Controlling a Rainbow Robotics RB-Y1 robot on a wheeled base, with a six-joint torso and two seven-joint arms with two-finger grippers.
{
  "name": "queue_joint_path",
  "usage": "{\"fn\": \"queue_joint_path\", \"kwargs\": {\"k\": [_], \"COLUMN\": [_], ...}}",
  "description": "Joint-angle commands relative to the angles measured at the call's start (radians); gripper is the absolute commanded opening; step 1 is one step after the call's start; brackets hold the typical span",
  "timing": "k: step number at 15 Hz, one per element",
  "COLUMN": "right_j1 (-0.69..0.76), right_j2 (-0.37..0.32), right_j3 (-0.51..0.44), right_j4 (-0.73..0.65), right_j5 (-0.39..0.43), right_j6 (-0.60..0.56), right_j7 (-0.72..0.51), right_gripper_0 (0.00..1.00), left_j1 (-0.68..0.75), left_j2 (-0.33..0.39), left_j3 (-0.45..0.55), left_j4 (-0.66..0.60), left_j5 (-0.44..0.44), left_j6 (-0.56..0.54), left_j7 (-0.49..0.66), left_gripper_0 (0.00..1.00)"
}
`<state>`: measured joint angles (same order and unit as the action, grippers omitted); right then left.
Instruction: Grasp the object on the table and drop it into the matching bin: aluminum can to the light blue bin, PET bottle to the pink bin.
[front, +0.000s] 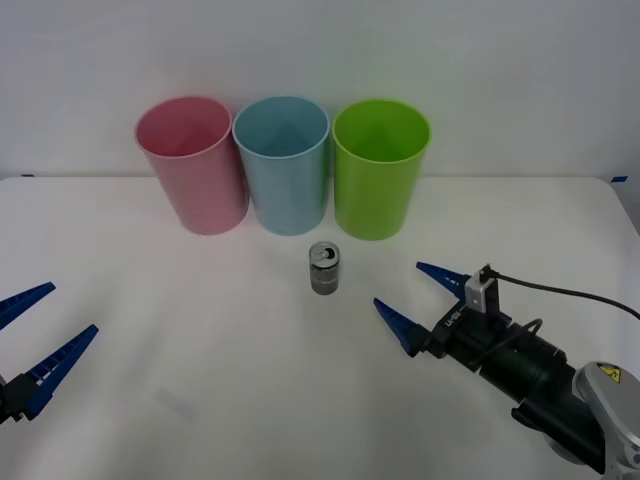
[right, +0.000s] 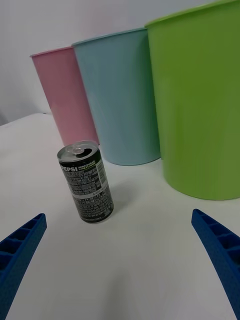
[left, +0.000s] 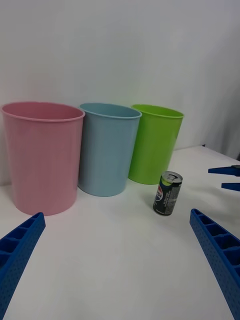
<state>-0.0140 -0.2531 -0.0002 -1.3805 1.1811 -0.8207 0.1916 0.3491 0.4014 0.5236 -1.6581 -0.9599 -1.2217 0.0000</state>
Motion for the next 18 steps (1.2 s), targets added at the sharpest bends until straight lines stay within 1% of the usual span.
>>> {"fn": "queue_joint_path", "kwargs": {"k": [1,5,10,12,15,18], "right_j1": [-0.023,-0.055,-0.149,-0.187,-0.245,-0.282], "right_j2": [0.000,0.000,0.012,0.032,0.078,0.112], "right_j3": [0.057,0.135,0.187,0.200,0.197,0.204], "right_j4": [0.001,0.001,0.113,0.161,0.245,0.290], "right_j5": [0.000,0.000,0.000,0.003,0.029,0.043], "right_j6": [0.055,0.132,0.144,0.161,0.170,0.215], "right_j7": [0.000,0.011,0.037,0.048,0.068,0.089], "right_gripper_0": [1.00,1.00,1.00,1.00,1.00,1.00], "left_j1": [0.000,0.000,0.000,0.000,0.000,0.000], "left_j2": [0.000,0.000,0.000,0.000,0.000,0.000], "left_j3": [0.000,0.000,0.000,0.000,0.000,0.000], "left_j4": [0.000,0.000,0.000,0.000,0.000,0.000], "left_j5": [0.000,0.000,0.000,0.000,0.000,0.000], "left_j6": [0.000,0.000,0.000,0.000,0.000,0.000], "left_j7": [0.000,0.000,0.000,0.000,0.000,0.000], "left_gripper_0": [1.00,1.00,1.00,1.00,1.00,1.00]}}
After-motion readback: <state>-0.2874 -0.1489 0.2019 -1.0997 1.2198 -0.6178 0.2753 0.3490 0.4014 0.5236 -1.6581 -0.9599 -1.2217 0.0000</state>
